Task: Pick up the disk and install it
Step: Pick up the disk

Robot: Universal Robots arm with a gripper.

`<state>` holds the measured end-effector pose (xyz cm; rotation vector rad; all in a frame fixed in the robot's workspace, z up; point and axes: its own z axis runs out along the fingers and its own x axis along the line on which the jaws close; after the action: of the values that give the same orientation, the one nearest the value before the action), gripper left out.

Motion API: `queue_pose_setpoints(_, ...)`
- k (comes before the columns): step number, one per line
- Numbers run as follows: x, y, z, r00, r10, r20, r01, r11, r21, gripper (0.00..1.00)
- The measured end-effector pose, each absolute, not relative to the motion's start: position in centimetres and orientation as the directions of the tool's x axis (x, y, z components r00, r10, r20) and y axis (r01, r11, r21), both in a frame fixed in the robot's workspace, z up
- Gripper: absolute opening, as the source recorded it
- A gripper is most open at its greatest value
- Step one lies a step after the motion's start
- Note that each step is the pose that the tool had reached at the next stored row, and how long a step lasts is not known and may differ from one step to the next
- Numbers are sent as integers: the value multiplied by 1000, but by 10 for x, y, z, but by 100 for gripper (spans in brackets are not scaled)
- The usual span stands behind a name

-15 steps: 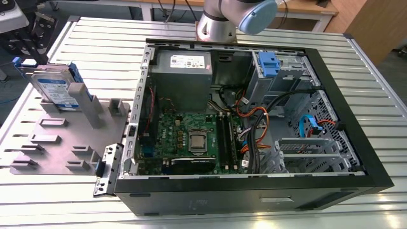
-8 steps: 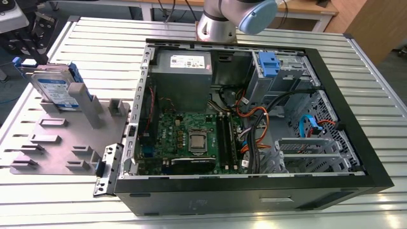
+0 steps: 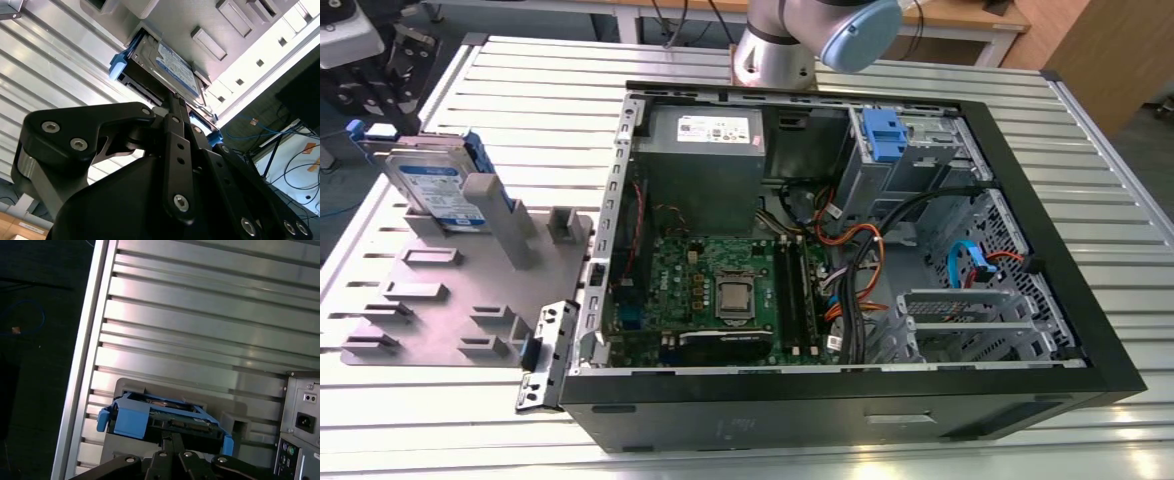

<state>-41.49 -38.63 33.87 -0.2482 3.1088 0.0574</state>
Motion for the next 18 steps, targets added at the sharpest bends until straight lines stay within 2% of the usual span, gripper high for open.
queue_pose_setpoints(8,-415,-386,339,-966,-259,-25,-259,965,35,11)
queue_pose_setpoints(18,-415,-386,339,-959,-283,-25,-283,958,35,11)
